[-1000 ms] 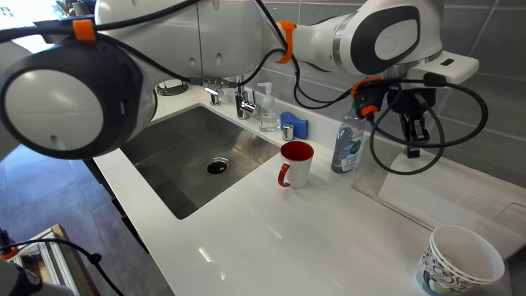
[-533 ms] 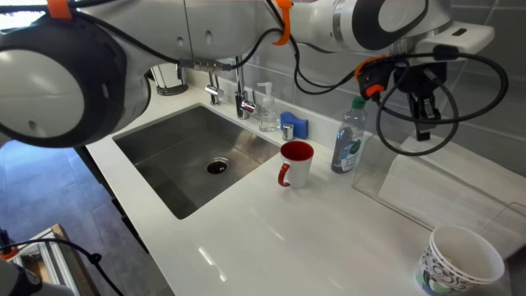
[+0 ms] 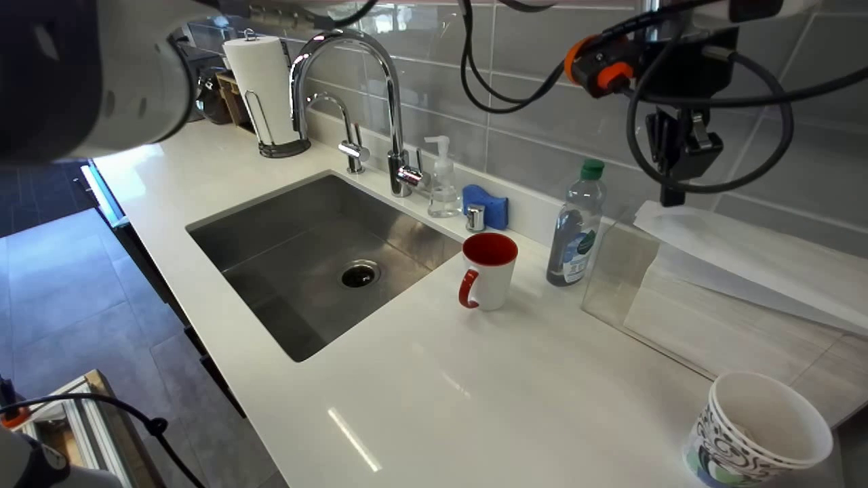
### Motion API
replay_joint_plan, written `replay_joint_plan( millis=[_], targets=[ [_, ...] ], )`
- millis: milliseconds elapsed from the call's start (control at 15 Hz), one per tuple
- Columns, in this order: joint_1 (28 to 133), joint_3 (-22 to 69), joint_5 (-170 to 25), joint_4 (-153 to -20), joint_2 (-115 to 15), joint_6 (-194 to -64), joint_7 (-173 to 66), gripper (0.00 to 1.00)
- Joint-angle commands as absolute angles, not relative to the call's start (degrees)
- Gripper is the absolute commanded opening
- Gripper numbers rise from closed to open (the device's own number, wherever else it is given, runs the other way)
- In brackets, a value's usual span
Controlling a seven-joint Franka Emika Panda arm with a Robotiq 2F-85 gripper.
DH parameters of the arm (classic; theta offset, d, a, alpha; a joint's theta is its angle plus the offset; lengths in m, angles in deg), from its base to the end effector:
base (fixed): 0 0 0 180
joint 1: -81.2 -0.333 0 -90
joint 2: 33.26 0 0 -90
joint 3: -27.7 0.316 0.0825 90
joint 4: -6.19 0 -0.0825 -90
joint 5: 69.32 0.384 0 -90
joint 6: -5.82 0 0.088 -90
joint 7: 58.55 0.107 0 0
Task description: Use the serviette to clean a portion of the counter
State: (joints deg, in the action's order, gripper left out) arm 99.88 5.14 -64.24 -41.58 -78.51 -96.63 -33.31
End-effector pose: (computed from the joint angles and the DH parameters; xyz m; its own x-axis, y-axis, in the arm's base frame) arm 0.6599 -0.3977 0.4906 0.5041 -0.8236 0.2600 -0.8614 -0.5010 0.0833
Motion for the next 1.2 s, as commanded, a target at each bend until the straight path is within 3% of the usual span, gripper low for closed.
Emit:
replay_joint_plan(
  millis=[0,733,1133],
  targets=[
    [96.0,4.5,-67.6,-55.1,-67.8,-89.7,-39.5,0.0],
    [89.8,5.1,-72.5,-78.2,-48.6,-70.7,-51.3,0.0],
    [94.5,9.4,-71.2,-74.7,-50.6,-71.4,-48.9,0.0]
  ],
)
